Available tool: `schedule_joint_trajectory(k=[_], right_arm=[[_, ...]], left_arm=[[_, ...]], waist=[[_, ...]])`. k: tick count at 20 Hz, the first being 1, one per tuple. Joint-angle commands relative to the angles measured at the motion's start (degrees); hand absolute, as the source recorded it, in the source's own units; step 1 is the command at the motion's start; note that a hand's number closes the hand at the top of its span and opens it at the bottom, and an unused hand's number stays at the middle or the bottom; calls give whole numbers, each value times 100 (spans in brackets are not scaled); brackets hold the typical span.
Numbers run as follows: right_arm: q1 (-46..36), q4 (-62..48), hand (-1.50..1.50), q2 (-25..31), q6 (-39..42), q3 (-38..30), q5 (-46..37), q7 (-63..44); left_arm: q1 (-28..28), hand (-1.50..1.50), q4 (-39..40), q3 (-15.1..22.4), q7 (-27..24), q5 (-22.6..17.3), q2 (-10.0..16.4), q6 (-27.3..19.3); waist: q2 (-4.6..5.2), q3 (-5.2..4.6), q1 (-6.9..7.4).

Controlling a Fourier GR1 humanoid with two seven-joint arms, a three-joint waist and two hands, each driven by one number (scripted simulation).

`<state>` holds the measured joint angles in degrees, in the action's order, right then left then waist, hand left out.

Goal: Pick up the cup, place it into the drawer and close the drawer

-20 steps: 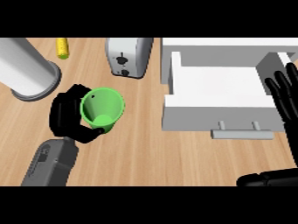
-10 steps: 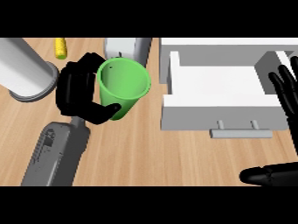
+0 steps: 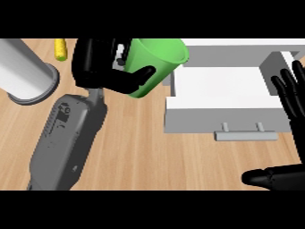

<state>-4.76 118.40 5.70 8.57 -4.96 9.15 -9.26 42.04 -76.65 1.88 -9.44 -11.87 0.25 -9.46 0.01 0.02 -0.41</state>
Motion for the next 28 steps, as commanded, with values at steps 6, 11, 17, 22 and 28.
schedule_joint_trajectory(k=[6, 11, 17, 22, 28], right_arm=[[-28, -215, -150, 23, 110, -111, 111, 201], [-141, -357, -150, 112, 183, -142, 122, 166], [-261, -389, -150, -10, 10, -98, 32, 177], [-281, -73, -150, 95, 9, -154, 125, -50], [-234, -61, -150, 21, 75, 64, 115, -118]], left_arm=[[1369, 150, 1308, 251, 155, -10, -23, -575], [1954, 150, 1983, 336, 175, -100, -23, -818], [2442, 150, 3372, 714, -681, -707, -25, -1133], [2821, 150, 4199, 732, -882, -1079, -25, -910], [3059, 150, 4747, 1674, -1001, -1826, -25, -1324]], waist=[[11, 1, -42], [16, 1, -49], [43, 1, -152], [48, 0, -163], [72, 2, -332]])
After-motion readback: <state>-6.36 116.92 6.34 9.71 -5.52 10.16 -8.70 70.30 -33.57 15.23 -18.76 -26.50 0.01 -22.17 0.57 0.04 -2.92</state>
